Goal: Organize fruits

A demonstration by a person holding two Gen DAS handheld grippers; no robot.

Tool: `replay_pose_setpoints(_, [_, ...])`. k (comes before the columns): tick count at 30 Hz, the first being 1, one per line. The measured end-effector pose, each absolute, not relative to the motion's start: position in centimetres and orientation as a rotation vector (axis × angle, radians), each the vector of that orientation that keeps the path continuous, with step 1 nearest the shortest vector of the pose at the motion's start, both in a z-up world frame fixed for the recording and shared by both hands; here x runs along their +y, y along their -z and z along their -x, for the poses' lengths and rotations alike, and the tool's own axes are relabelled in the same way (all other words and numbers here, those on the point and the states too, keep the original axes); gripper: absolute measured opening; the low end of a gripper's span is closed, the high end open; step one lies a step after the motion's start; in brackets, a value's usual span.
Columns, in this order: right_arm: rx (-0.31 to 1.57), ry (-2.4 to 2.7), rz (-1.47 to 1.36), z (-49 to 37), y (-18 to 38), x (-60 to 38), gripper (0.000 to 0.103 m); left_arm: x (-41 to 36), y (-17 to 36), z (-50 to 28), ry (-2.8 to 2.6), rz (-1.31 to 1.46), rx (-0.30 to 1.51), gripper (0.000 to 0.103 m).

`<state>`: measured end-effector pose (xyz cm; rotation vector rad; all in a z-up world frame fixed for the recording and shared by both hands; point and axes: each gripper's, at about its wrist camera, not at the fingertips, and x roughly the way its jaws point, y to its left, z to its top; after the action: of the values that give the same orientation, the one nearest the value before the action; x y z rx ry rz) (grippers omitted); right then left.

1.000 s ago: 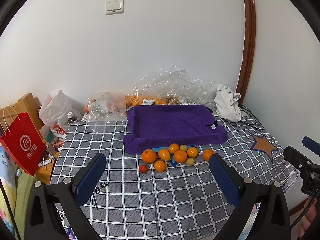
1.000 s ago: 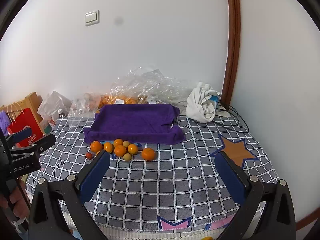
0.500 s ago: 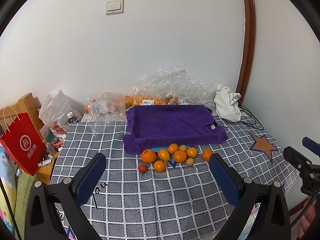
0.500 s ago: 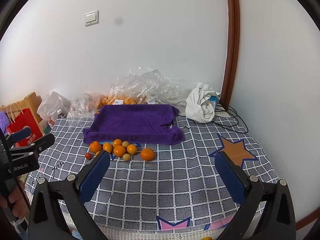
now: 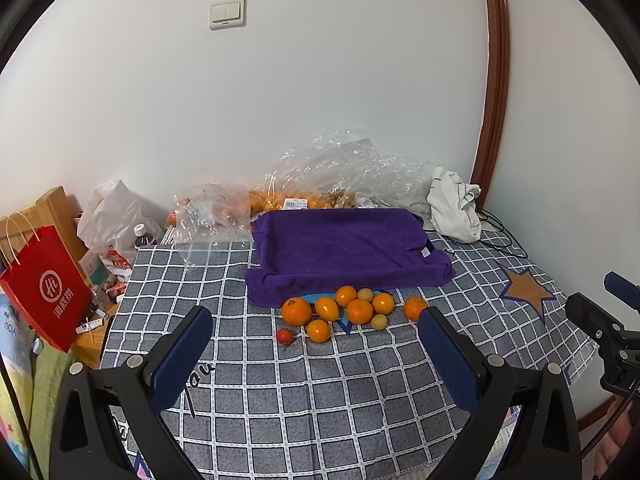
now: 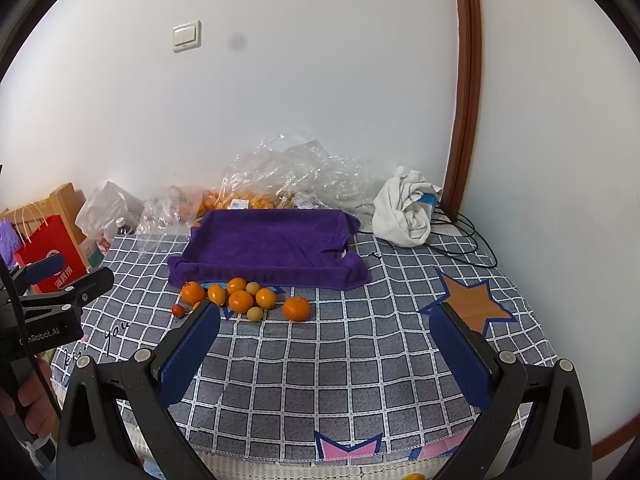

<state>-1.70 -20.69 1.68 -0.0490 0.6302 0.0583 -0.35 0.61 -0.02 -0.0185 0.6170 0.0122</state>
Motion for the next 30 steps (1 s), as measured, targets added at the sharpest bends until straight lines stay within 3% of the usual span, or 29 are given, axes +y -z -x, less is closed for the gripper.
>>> replay_pose_setpoints(30, [0.625,-0.065,0.051,1.89,-1.68,-20.28,0.103,0.58,0.01,0.38,-0.011,0.020,0.615,0.103])
